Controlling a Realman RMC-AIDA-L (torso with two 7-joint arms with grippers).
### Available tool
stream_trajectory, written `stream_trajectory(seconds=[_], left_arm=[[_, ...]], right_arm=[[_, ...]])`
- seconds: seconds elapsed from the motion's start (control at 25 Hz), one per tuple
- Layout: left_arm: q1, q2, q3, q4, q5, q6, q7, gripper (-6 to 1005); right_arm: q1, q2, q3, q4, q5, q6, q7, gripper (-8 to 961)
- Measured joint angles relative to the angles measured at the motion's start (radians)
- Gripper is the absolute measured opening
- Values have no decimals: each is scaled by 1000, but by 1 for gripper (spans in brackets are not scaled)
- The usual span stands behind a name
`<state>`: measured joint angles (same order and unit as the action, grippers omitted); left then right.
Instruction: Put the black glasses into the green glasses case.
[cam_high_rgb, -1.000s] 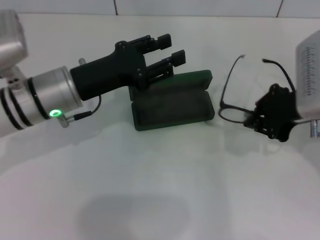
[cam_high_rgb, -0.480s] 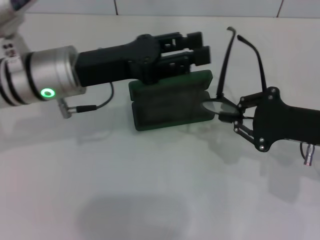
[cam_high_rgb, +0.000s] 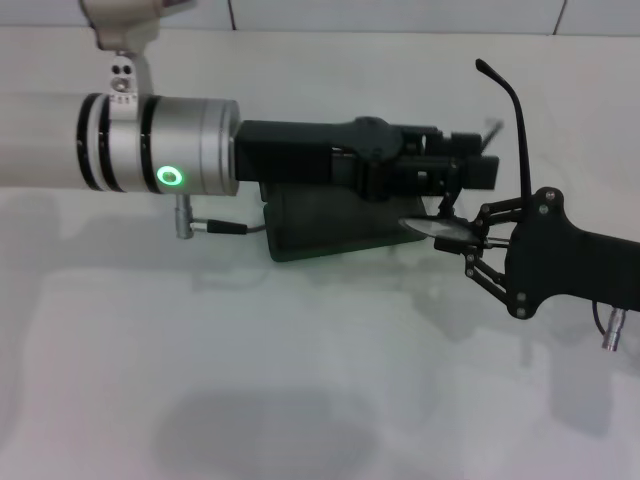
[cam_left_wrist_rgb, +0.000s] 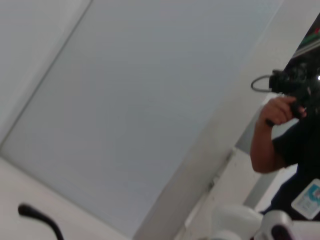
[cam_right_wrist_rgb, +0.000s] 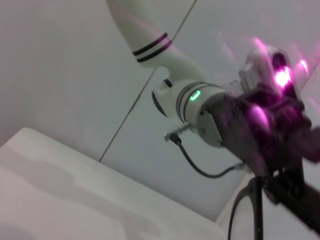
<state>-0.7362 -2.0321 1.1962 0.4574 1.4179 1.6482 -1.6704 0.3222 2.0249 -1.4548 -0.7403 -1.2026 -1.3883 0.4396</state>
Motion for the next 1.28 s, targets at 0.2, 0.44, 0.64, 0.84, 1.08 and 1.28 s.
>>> stream_trajectory(seconds=[0.2, 0.44, 0.64, 0.84, 1.08, 1.28], left_arm=[[-16, -7, 2, -2, 57, -12, -46, 559], [-22, -13, 5, -1, 86, -10, -76, 560], [-13, -8, -28, 4, 87, -12, -79, 560], [15, 2, -90, 6, 101, -71, -67, 560], [22, -17, -92, 2, 142, -149, -39, 560], [8, -50, -90, 32, 138, -123, 16, 559]], right_arm=[[5, -2, -1, 15, 4, -19, -14, 121], [0, -2, -4, 16, 1, -28, -32, 120], [-10, -3, -3, 17, 2, -80, -68, 120], [-23, -3, 1, 17, 7, -258, -139, 120], [-2, -1, -21, 52, 15, -397, -154, 120], [95, 3, -111, 181, 70, -353, -141, 120]])
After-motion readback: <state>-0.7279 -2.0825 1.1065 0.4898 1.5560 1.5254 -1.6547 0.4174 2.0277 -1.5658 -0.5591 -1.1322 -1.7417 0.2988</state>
